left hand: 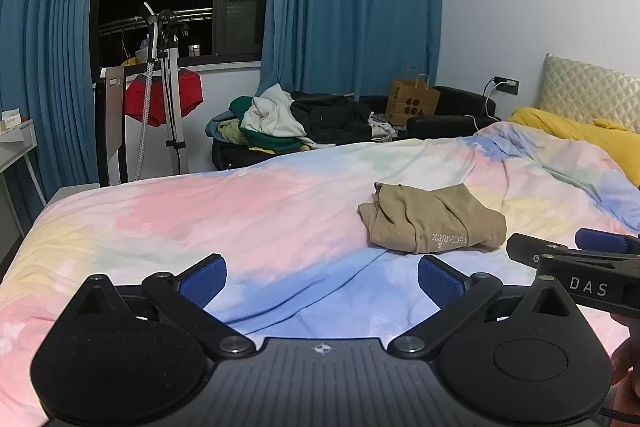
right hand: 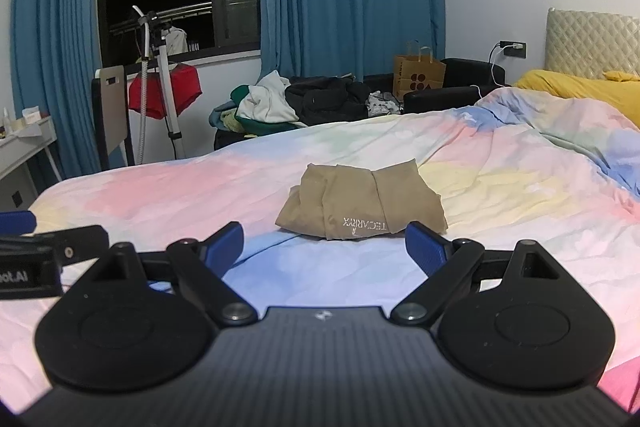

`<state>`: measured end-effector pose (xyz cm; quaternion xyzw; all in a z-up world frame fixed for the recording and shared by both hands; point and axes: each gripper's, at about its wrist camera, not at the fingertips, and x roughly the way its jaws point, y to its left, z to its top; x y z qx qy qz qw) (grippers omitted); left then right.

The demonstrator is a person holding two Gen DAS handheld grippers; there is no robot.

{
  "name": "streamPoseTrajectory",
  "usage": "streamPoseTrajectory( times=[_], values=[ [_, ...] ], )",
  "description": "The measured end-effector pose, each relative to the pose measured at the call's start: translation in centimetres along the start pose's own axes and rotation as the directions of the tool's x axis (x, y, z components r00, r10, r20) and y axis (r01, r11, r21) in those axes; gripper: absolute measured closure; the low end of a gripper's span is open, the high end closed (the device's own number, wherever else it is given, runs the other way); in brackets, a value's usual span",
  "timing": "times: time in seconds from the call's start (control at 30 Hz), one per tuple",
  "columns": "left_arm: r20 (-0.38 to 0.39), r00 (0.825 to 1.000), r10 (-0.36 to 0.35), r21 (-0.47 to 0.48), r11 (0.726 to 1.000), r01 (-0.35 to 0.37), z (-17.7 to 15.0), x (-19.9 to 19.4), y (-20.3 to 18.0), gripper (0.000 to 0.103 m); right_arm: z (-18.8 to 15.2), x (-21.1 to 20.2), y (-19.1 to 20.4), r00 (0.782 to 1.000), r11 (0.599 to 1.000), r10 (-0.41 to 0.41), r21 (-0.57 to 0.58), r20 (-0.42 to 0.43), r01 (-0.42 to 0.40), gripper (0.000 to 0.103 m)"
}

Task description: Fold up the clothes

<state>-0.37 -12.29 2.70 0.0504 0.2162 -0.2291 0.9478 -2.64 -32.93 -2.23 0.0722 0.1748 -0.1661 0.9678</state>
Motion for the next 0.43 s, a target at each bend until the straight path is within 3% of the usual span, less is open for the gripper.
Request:
streamPoseTrajectory(
  times=[0.43],
  values=[
    [-0.004,1.0,0.014,-0.005,1.0,-0.014,-0.13,-0.19,0.29,0.0,0.12,0.15,-0.15,1.0,1.0,0.002,0.012,-0.01,-0.002,0.014]
  ],
)
